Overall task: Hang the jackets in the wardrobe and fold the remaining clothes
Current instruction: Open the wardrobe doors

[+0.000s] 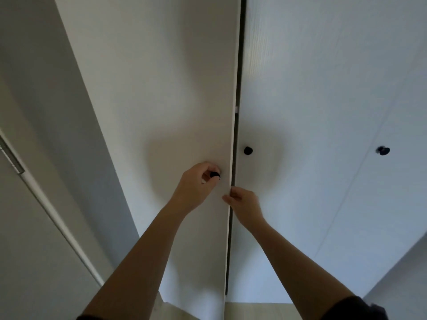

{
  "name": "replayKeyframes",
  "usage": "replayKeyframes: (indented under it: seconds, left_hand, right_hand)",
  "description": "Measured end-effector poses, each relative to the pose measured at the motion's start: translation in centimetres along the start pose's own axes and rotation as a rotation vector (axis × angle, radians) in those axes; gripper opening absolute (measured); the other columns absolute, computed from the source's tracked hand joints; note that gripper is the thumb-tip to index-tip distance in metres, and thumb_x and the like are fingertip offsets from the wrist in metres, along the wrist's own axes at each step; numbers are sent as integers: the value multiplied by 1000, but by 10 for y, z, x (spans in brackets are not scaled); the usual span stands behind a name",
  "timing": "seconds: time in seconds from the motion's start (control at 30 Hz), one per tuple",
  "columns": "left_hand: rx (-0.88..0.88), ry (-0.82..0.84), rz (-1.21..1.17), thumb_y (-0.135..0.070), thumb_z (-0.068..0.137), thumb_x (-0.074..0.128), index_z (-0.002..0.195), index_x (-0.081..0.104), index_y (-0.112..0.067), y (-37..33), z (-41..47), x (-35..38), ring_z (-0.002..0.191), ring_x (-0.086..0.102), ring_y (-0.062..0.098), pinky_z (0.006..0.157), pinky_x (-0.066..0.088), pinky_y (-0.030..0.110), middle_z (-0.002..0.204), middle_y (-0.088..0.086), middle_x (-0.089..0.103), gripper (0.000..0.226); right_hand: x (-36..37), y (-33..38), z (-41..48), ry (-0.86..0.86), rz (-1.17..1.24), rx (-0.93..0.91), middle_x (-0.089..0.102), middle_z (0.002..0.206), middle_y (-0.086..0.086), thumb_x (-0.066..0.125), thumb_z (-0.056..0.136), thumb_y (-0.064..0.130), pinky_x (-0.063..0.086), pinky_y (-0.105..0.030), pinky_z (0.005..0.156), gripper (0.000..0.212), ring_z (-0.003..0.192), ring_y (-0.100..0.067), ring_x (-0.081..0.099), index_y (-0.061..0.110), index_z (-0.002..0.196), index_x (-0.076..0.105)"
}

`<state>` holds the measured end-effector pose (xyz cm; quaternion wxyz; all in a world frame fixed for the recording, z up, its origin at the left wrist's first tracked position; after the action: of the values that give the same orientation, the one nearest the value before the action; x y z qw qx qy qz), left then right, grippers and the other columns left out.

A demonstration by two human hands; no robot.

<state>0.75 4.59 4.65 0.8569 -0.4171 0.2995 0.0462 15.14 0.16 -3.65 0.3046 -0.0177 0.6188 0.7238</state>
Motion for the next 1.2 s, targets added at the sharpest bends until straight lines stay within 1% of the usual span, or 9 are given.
replayKeyframes:
  seconds: [0.23, 0.37, 0.5, 0.63, 0.73, 0.9, 1.03, 1.1, 1.2]
  left_hand:
    - [69, -19, -1, -20, 86, 67, 101, 58, -25, -7, -57, -40, 88, 57, 1, 78, 50, 18, 97, -12, 58, 18]
    - [66, -153, 18, -28, 82, 72, 120, 51, -19, -12, -92, -82, 100, 52, 6, 79, 45, 13, 118, -8, 45, 45]
    - [108, -210, 11, -27, 82, 71, 143, 31, -17, -34, -111, -117, 126, 40, 13, 98, 36, 19, 144, 1, 33, 74]
    - [120, -135, 12, -28, 86, 63, 153, 5, -22, -46, -123, -142, 143, 22, 15, 104, 28, 23, 159, -1, 11, 89]
    - [91, -104, 16, -40, 86, 64, 152, -4, -27, -45, -131, -160, 147, 13, 15, 109, 27, 29, 161, -5, 3, 96]
    - [12, -118, 15, -37, 82, 70, 149, -12, -39, -36, -144, -191, 129, 48, 26, 101, 47, 44, 159, -3, 20, 105]
    - [-1, -130, 19, -29, 85, 65, 149, -8, -41, -22, -159, -215, 87, 66, 17, 77, 59, 37, 129, 4, 58, 98]
    - [-17, -126, -30, -22, 85, 64, 152, 1, -36, -13, -164, -228, 86, 67, 20, 76, 59, 36, 110, 2, 65, 93]
    - [-27, -118, -73, -14, 85, 63, 151, 19, -26, -2, -172, -247, 84, 65, -1, 72, 56, 17, 98, -15, 64, 80]
  right_hand:
    - [29, 27, -71, -81, -16, 8, 70, 80, 13, 68, 87, 20, 51, -13, 71, 4, 73, 0, 66, 22, 89, 71]
    - [57, 44, -108, -98, -34, 47, 72, 83, 4, 69, 86, 25, 56, -21, 76, 13, 78, -13, 69, 13, 90, 71]
    - [87, 59, -134, -36, -59, 60, 72, 84, -8, 65, 88, 27, 57, -38, 81, 26, 80, -26, 68, 2, 90, 69]
    - [111, 75, -149, 52, -63, 42, 68, 72, 24, 68, 86, 27, 54, -13, 66, 11, 72, 4, 66, 19, 83, 73]
    - [130, 91, -157, 134, -48, 0, 67, 89, 27, 70, 86, 30, 43, 2, 66, 22, 74, 17, 62, 21, 105, 74]
    - [171, 108, -171, 202, -51, -11, 71, 101, 9, 67, 87, 29, 48, -5, 63, 23, 82, 0, 68, 18, 107, 70]
    - [203, 129, -180, 212, -93, -49, 73, 95, -2, 63, 87, 22, 57, -16, 68, 17, 82, -13, 70, 11, 98, 69]
    - [217, 140, -185, 203, -73, -57, 72, 89, -9, 61, 83, 17, 58, -24, 67, 17, 75, -18, 69, 4, 92, 67]
    - [238, 152, -193, 171, -34, -54, 61, 64, -3, 60, 78, 12, 43, -12, 47, 9, 49, -3, 52, 4, 76, 60]
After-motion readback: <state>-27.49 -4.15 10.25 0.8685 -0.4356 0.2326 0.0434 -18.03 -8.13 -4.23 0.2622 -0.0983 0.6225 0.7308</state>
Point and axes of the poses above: each hand's wrist, its own z-axis towards the middle knuckle, its own x-axis out of the palm, y = z × x, the point moved 6 cm from there along z, towards the middle knuckle
